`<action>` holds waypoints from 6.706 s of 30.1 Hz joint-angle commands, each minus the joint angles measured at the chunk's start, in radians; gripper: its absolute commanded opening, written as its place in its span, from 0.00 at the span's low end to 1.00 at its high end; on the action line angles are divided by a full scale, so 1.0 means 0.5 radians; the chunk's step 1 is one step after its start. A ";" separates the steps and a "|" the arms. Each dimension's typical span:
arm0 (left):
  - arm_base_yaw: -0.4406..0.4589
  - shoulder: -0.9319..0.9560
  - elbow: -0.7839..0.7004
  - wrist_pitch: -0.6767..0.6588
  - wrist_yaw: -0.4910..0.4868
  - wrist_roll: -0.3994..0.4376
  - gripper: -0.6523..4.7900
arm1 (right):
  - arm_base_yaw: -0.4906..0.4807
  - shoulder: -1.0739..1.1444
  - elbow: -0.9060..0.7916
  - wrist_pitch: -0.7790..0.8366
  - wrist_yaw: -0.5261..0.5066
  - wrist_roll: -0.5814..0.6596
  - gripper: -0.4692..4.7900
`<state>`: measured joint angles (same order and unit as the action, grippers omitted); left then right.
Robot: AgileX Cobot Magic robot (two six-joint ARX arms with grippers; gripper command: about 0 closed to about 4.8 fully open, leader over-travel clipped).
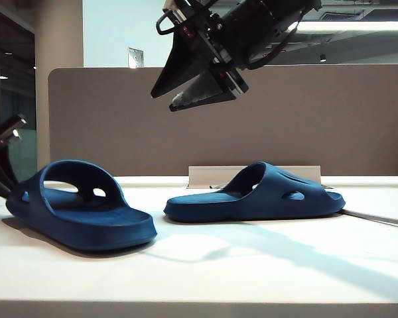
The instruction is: Interlock the pair of blue slippers on the table with their fronts facing up.
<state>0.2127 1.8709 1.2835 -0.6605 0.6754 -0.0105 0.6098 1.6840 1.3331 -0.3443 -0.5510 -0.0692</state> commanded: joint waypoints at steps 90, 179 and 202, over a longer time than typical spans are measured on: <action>0.436 -0.510 -0.772 0.823 0.186 -0.133 0.65 | 0.266 -0.007 -0.024 -0.117 0.253 0.078 0.47; 0.336 -0.907 -0.776 0.946 0.367 -0.446 0.11 | -0.479 -0.008 -0.035 -0.057 0.347 0.575 0.47; 0.285 -1.189 -1.110 1.350 0.195 -0.628 0.11 | -1.222 -0.005 -0.340 -0.036 -0.101 0.598 0.48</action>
<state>0.3546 1.2823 0.7296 -0.0475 0.7403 -0.2871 0.0025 1.6844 1.1656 -0.3794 -0.5854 0.2352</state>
